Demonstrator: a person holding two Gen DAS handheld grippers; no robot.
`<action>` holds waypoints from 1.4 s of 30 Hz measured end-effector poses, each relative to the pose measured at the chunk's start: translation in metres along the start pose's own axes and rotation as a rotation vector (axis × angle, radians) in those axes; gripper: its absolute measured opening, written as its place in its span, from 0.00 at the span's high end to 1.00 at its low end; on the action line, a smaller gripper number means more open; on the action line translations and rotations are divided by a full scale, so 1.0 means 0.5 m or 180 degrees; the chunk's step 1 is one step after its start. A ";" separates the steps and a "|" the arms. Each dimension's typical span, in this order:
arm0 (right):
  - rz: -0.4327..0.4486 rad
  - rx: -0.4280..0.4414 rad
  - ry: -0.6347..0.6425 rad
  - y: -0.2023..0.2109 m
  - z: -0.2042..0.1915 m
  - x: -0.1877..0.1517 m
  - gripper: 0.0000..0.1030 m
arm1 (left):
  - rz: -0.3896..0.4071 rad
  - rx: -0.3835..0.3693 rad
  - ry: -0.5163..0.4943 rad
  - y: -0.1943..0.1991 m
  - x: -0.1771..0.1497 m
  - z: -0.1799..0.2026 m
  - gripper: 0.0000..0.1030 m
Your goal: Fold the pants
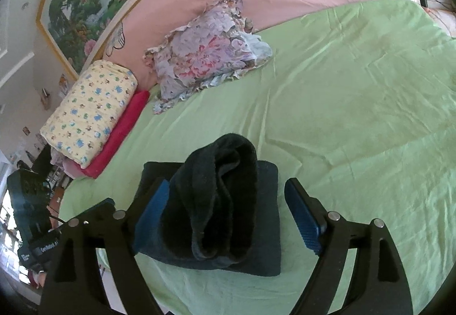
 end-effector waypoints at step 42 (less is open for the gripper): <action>-0.0482 0.0412 -0.0522 -0.084 0.048 -0.091 0.34 | -0.0434 0.0198 0.0498 -0.130 -0.050 -0.147 0.22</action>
Point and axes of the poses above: each gripper's, at about its wrist camera, not at the fingertips, and y roughly against the way its jaws point, z to its right, x to its top, the point moved 9 cm from there along -y, roughly the way its jaws point, and after that the axes turned 15 degrees about -x, right-handed, at the moved point
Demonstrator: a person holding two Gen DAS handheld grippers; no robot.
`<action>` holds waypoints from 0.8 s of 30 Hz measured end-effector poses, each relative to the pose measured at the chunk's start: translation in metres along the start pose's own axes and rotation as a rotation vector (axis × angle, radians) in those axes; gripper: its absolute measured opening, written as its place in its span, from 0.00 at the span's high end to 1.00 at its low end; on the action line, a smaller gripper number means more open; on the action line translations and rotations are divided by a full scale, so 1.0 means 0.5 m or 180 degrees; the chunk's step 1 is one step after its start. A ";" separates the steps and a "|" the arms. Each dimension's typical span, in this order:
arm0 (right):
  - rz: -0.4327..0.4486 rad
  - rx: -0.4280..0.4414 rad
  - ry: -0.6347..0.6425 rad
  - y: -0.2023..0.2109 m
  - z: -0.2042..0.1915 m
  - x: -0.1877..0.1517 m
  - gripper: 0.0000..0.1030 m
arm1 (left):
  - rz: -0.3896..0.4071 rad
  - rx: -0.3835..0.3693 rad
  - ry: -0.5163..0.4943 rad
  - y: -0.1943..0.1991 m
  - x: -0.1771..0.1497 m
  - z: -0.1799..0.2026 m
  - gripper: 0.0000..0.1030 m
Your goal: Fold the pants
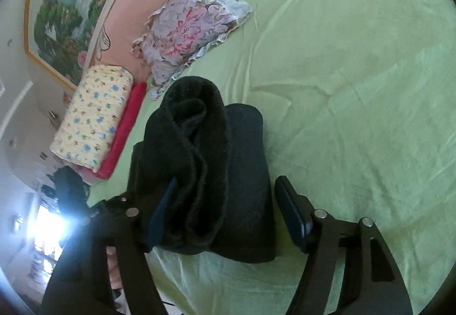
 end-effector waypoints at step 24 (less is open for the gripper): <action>0.0105 0.0006 0.0302 0.014 -0.036 -0.001 0.55 | 0.0025 0.0297 -0.0459 0.023 -0.002 0.067 0.66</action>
Point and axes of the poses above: each gripper's, at about its wrist camera, not at the fingertips, and y roughly against the way its jaws point, z to its right, x to its top, the point moved 9 cm from there along -y, roughly the way its jaws point, and after that the axes turned 15 degrees about -x, right-handed, at the moved point
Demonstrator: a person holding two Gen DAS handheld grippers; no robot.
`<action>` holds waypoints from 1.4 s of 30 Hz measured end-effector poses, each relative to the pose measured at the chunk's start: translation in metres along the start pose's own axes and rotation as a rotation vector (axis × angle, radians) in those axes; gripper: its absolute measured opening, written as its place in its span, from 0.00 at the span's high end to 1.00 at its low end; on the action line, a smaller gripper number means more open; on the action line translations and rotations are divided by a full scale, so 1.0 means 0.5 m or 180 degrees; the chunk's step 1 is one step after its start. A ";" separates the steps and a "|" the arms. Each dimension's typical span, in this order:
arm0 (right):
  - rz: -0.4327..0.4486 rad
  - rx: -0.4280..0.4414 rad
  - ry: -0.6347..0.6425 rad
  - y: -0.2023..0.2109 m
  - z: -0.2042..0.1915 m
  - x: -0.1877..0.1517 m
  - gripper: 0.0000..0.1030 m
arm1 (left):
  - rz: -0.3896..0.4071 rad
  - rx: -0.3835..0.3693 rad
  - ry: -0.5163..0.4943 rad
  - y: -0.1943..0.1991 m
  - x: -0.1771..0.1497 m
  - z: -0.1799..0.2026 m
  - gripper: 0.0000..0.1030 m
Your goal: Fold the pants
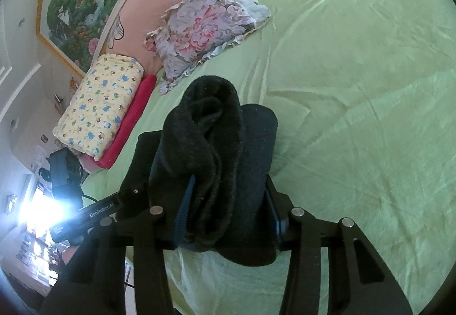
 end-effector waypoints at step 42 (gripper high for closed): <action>0.0336 0.0604 0.0625 0.022 -0.264 0.078 0.57 | 0.0769 0.1040 -0.0309 0.265 0.112 -0.065 0.67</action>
Point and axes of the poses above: each gripper's, at about its wrist camera, not at the fingertips, and y roughly against the way its jaws point, z to its right, x to its top, the point moved 9 cm from there along -y, roughly the way its jaws point, and after that the axes turned 15 degrees about -x, right-handed, at the moved point
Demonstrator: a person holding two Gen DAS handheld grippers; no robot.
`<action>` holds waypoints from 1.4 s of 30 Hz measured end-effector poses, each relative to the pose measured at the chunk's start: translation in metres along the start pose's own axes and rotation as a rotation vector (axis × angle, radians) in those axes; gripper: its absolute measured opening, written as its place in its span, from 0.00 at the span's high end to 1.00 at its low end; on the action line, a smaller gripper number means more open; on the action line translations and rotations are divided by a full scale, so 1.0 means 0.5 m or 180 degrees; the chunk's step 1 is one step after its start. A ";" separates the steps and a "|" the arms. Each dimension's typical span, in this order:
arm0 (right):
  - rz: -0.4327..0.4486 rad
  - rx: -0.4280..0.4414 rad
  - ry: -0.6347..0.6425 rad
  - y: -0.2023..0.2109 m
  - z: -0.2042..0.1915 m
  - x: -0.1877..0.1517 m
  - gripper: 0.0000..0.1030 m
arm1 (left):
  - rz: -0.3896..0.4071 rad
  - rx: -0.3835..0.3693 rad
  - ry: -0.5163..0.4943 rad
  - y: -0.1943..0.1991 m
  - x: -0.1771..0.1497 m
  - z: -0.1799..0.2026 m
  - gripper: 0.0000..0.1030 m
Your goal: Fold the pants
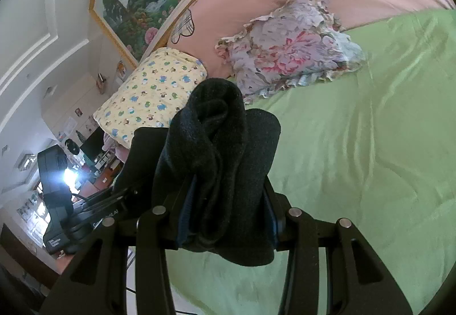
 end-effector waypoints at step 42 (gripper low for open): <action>-0.0310 -0.0099 -0.0026 -0.226 0.075 0.103 0.57 | -0.0316 0.0133 0.0123 -0.255 0.075 -0.063 0.67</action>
Point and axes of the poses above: each gripper's, at about its wrist camera, not at the fingertips, and y roughly against the way its jaws point, z to its right, x to its top, the point moved 9 cm from there along -y, roughly the way its jaws point, and after that the axes turned 15 degrees about -x, right-handed, at the moved point
